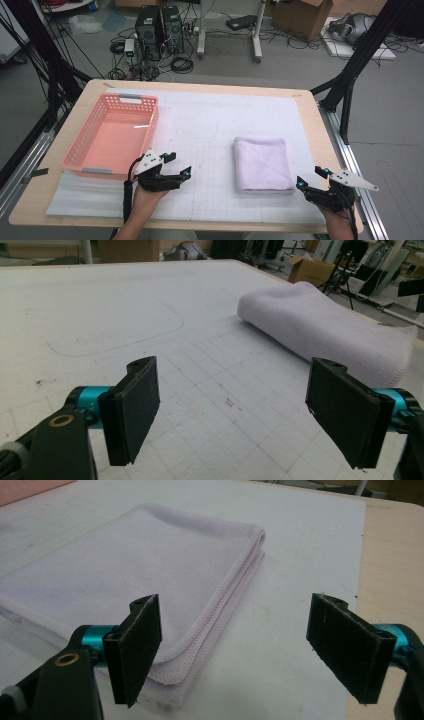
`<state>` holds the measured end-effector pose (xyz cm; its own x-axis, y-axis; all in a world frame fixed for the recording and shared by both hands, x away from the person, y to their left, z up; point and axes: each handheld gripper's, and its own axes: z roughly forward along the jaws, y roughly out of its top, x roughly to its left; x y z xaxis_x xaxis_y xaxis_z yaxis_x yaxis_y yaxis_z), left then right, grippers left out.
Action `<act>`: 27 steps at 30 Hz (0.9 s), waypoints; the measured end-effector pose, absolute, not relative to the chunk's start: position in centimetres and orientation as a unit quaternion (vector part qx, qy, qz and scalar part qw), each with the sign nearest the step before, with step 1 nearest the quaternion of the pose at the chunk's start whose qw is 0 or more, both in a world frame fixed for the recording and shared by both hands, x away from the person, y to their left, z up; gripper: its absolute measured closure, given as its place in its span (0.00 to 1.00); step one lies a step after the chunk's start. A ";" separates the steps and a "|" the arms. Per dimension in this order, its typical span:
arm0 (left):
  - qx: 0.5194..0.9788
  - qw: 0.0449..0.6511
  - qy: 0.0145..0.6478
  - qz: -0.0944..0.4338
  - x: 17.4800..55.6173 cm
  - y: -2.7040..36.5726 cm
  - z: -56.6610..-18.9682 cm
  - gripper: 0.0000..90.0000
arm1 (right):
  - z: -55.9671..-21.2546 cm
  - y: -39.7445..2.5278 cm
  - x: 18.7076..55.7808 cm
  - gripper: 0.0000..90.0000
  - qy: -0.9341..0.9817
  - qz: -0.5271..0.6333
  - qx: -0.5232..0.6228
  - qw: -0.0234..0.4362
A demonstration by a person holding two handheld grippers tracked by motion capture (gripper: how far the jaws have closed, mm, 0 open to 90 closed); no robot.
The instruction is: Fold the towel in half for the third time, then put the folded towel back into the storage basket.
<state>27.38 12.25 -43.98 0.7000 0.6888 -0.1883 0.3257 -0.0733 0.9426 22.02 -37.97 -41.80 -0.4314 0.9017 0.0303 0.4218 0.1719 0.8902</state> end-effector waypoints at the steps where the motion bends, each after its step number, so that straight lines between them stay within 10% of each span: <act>1: 0.715 0.581 0.356 0.155 27.5 12.2 -44.0 0.25 | -41.8 -38.0 22.0 0.23 0.716 0.449 0.463 0.266; 27: 0.726 0.577 0.353 0.121 28.6 9.3 -43.4 0.32 | -42.1 -39.4 21.5 0.23 0.706 0.451 0.483 0.255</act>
